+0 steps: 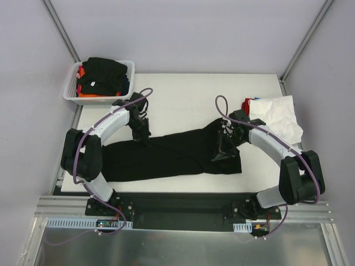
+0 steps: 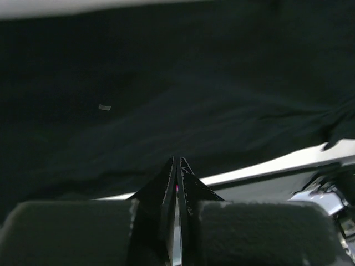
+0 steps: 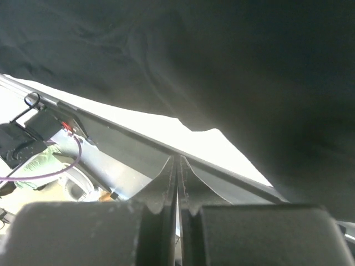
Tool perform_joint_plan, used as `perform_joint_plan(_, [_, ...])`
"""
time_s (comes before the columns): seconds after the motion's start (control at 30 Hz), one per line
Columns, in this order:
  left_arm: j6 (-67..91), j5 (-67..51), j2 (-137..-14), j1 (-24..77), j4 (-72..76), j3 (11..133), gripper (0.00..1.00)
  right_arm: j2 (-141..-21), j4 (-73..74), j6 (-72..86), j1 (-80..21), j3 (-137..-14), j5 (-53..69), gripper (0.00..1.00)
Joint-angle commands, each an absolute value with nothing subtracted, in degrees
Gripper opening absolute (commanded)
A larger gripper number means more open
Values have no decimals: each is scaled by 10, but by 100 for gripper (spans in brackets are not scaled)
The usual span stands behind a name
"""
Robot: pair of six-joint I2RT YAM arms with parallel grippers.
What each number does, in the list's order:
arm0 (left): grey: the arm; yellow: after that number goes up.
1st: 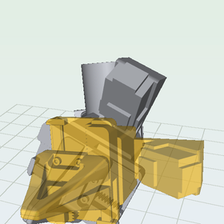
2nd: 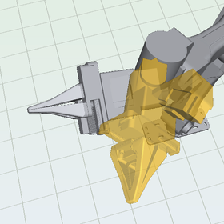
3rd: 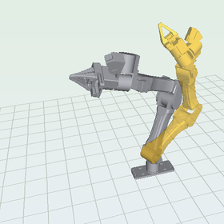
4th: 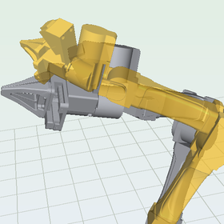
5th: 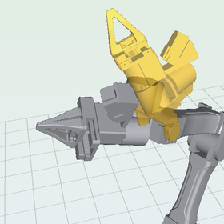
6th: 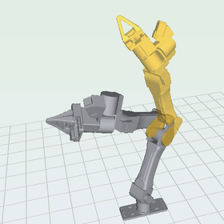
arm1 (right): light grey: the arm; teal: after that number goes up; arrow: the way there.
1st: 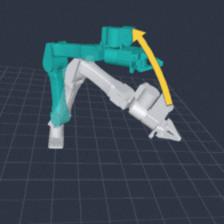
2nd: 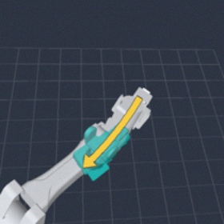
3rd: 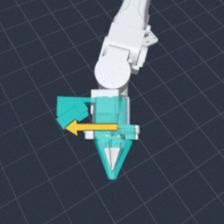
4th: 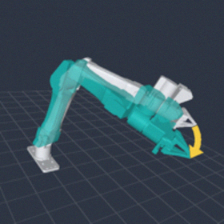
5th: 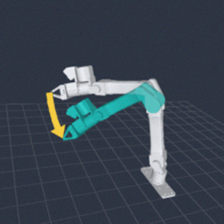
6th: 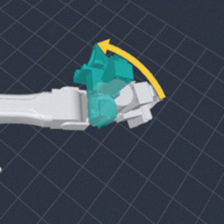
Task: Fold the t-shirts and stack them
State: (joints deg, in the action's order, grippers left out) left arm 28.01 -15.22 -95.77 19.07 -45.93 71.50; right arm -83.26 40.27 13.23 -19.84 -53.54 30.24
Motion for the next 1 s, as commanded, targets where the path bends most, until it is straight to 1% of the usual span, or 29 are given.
perform_joint_plan(0.0, [240,-164,-916,193,-478,667,0,-789,369,167,-231,-528,291,1])
perform_joint_plan(0.1, [223,-152,-928,193,-475,650,0,-790,362,172,-243,-518,280,1])
perform_joint_plan(0.3, [220,-150,-956,193,-471,664,0,-769,353,187,-246,-486,272,1])
perform_joint_plan(0.53, [224,-157,-964,193,-470,678,0,-729,447,136,-228,-526,216,1])
perform_joint_plan(0.7, [224,-158,-964,193,-474,683,0,-767,460,112,-212,-551,206,1])
perform_joint_plan(0.83, [222,-135,-961,193,-476,682,0,-803,443,108,-206,-554,187,1])
perform_joint_plan(0.97, [220,-120,-971,193,-476,686,0,-830,423,122,-191,-563,212,1])
